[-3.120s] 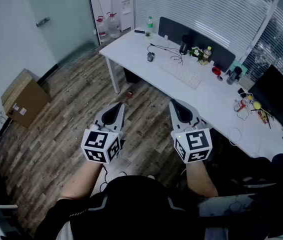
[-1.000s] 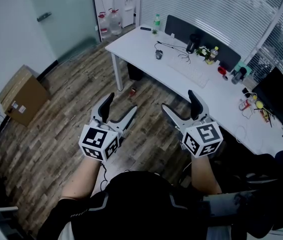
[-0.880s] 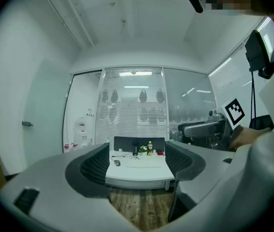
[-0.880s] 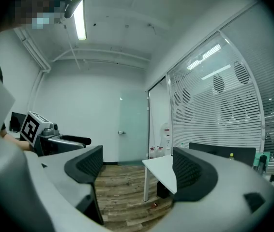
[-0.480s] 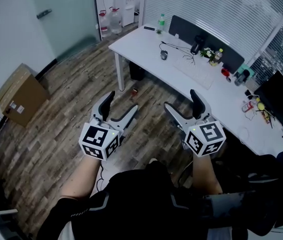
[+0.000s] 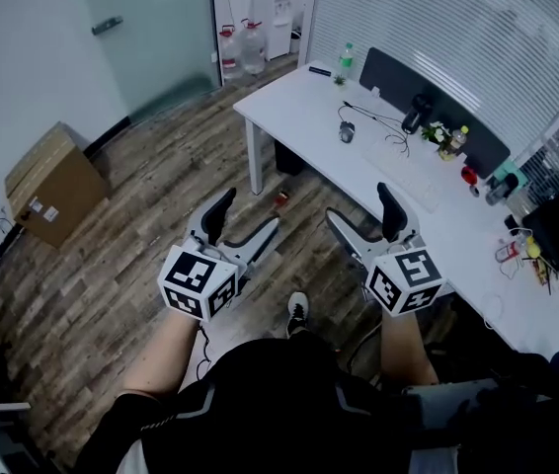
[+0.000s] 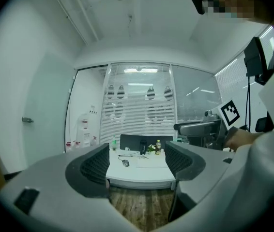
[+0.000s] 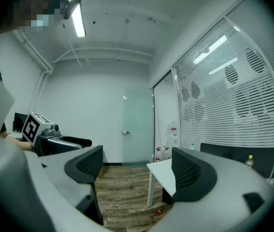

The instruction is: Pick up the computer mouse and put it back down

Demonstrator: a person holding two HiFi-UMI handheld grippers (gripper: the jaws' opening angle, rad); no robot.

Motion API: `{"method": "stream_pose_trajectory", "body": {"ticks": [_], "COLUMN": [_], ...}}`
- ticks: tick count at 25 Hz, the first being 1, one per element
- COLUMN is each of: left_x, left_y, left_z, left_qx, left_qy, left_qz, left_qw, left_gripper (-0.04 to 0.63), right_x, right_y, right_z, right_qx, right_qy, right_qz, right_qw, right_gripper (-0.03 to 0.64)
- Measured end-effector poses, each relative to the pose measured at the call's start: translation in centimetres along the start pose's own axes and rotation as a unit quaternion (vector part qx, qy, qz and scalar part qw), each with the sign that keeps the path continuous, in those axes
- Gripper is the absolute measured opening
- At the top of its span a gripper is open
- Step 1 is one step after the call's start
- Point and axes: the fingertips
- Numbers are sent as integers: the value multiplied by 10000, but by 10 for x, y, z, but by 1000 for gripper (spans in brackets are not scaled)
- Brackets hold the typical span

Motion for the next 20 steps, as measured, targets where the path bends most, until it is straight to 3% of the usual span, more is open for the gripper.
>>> {"method": "stream_pose_trajectory", "body": {"ticks": [8, 20], "left_x": [35, 55], "left_y": [-26, -34], "left_z": [-84, -204], "left_qx": [-248, 138], "left_qy": [-163, -211], "left_qz": [77, 91], "left_qw": [9995, 9996], "left_gripper": [356, 356], "right_x": [-70, -169], "right_y": [11, 41], "right_z": [-67, -129], "right_qx": [-104, -119], "right_qy": [-199, -284], "right_qz": [2, -114], "right_qw": [9997, 9995], "right_gripper": [431, 431]}}
Point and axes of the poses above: the fingertips, and each gripper's own axes: z backward along the fingers, x to its left, y out of its underside, and after that the axes turned 15 degrees about z, right-handed
